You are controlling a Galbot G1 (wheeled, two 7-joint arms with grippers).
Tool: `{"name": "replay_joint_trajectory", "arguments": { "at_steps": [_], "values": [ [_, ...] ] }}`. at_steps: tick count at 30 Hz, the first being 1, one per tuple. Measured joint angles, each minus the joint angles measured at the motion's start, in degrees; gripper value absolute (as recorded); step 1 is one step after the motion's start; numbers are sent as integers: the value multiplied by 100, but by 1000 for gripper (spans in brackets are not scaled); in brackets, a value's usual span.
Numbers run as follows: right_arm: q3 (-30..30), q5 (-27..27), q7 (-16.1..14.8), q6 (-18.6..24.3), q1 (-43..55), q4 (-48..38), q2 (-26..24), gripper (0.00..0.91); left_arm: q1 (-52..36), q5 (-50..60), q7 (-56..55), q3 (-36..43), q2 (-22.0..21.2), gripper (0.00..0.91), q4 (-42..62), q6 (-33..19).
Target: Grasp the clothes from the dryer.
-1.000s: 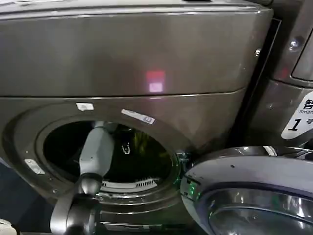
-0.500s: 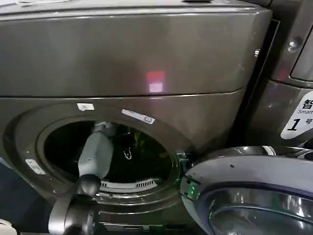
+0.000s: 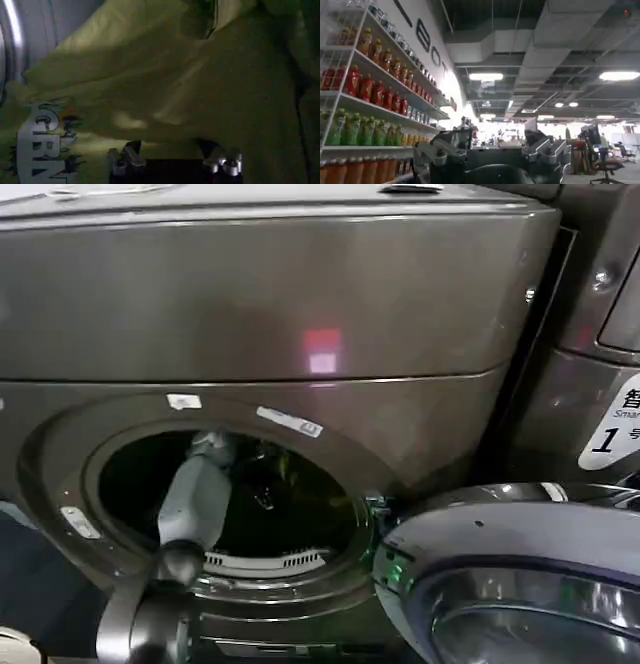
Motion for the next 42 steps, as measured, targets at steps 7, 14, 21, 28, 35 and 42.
{"name": "replay_joint_trajectory", "arguments": {
  "at_steps": [7,14,21,28,35,42],
  "values": [
    [-4,-6,-10,-3,6,-7,2,907,22,-46,-52,1,16,0,1,-16],
    [-26,-12,-10,-42,20,27,9,907,162,-427,-338,-14,25,0,-207,49],
    [-55,-15,34,-126,30,139,62,907,397,-1242,-1168,36,-37,0,-897,393],
    [-77,-87,57,-108,33,184,82,907,567,-2479,-2602,45,-203,0,-1643,944],
    [-95,-119,64,-52,37,205,112,907,792,-3841,-4309,80,-383,0,-2310,1457],
    [-96,-136,73,4,18,225,121,907,983,-5079,-5960,119,-552,0,-2748,1871]
  ]
}}
